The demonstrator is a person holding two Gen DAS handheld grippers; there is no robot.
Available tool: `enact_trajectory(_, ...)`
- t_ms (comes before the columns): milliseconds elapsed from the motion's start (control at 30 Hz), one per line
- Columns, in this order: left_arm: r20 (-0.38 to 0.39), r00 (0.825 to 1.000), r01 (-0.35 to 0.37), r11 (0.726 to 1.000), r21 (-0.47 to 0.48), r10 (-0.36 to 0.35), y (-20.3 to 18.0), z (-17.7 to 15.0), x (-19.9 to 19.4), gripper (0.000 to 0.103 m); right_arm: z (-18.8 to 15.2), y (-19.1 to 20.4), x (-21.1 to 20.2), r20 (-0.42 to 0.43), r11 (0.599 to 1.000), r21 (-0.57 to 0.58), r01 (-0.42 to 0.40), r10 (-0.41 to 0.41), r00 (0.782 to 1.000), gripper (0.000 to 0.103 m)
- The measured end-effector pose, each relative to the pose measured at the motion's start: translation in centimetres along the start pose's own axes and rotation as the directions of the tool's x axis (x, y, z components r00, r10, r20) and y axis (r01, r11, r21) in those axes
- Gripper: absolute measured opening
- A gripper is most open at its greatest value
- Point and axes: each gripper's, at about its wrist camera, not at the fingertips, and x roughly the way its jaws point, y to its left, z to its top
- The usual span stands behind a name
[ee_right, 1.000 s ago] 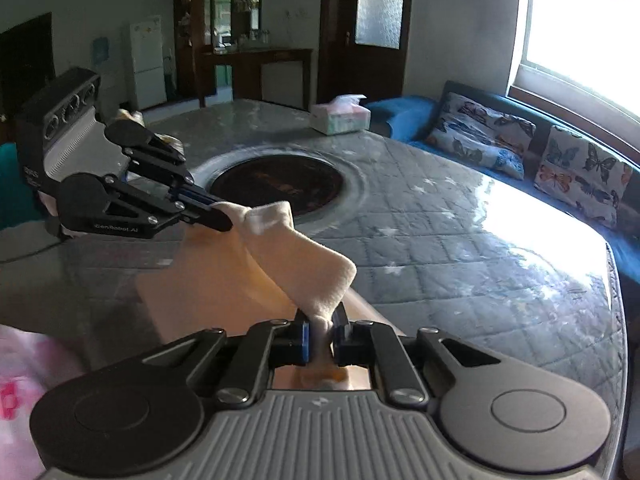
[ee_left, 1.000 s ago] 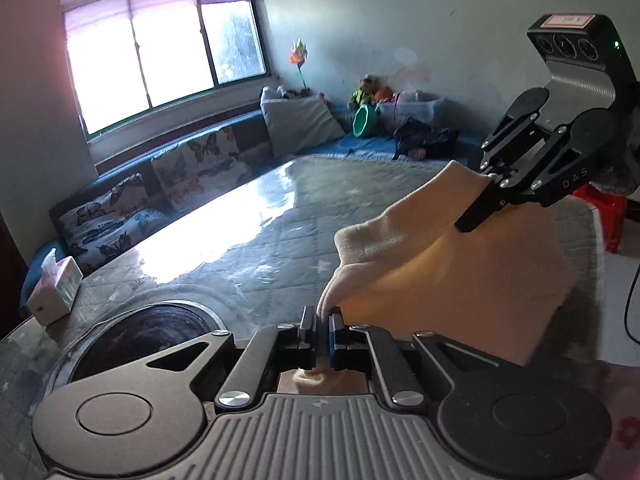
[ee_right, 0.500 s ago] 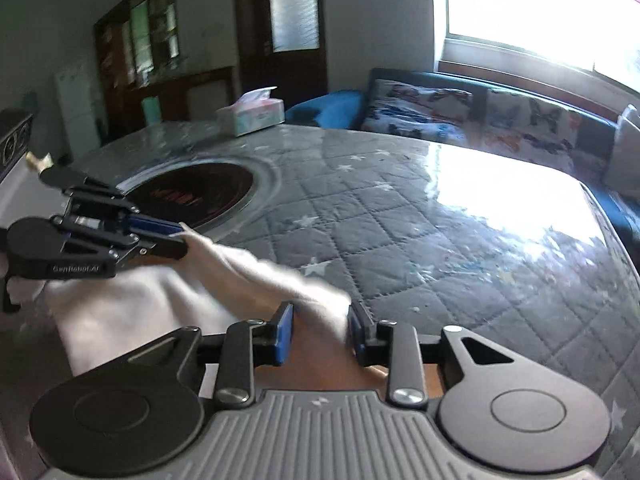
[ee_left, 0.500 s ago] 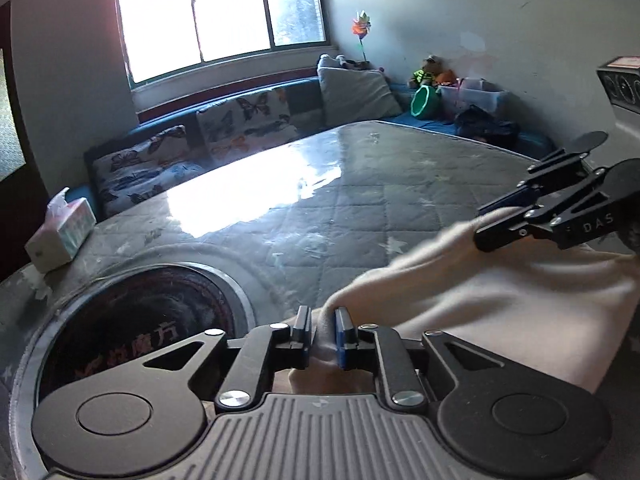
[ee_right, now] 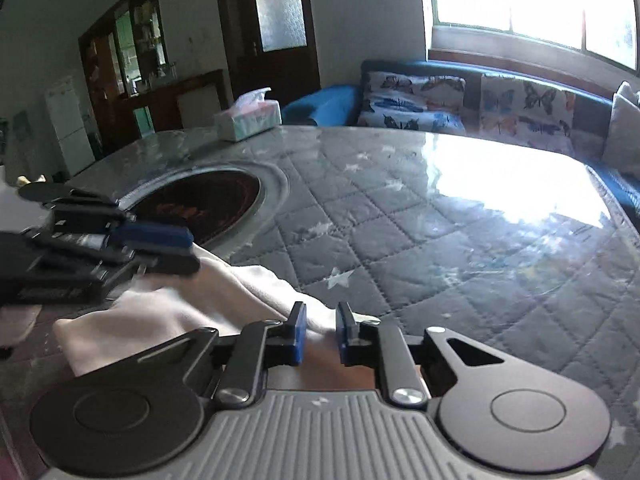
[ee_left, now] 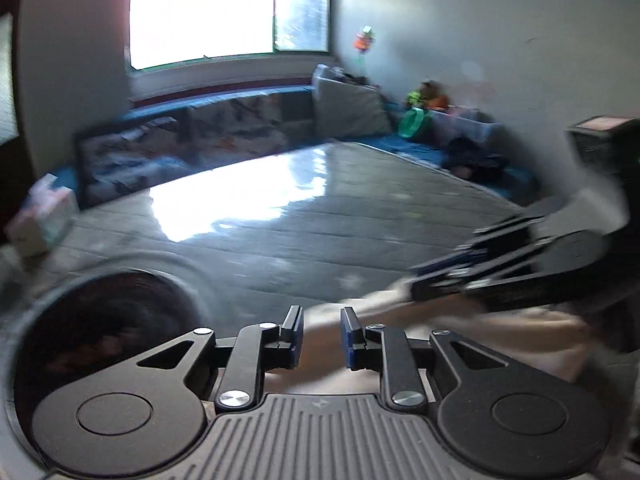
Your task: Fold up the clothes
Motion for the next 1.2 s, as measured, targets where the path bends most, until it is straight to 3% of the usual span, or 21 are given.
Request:
enact_trajectory(133, -0.042, 0.999, 0.031, 0.999, -0.028, -0.033, -0.9, 0.1, 2.1, 0.020, -0.1, 0.4, 1.3, -0.019, 1.000, -0.014, 0.027, -0.027, 0.999, 0.015)
enact_trajectory(300, -0.080, 0.996, 0.018, 0.996, -0.088, -0.025, -0.7, 0.1, 4.1, 0.021, -0.2, 0.5, 0.3, 0.006, 0.999, -0.020, 0.029, -0.029, 1.000, 0.015)
enact_trajectory(633, -0.075, 0.997, -0.008, 0.995, -0.103, 0.000, -0.3, 0.3, 3.5, 0.021, -1.4, 0.2, -0.3, 0.003, 1.000, -0.012, 0.023, -0.023, 1.000, 0.015)
enact_trajectory(867, -0.071, 0.997, -0.016, 0.994, -0.112, 0.008, -0.5, 0.4, 3.2, 0.022, -2.0, -2.3, -4.8, 0.065, 0.996, 0.063, 0.061, -0.066, 0.996, 0.015)
enact_trajectory(1033, -0.021, 0.999, 0.040, 0.995, -0.094, -0.042, -2.1, 1.0, 2.4, 0.023, -4.0, -4.2, -7.5, 0.043, 0.987, 0.110, 0.119, -0.124, 0.991, 0.016)
enact_trajectory(1200, -0.043, 0.997, 0.060, 0.995, -0.079, -0.064, -3.3, 0.6, 3.3, 0.023, -5.2, -4.9, -7.7, 0.039, 0.984, 0.134, 0.116, -0.122, 0.992, 0.017)
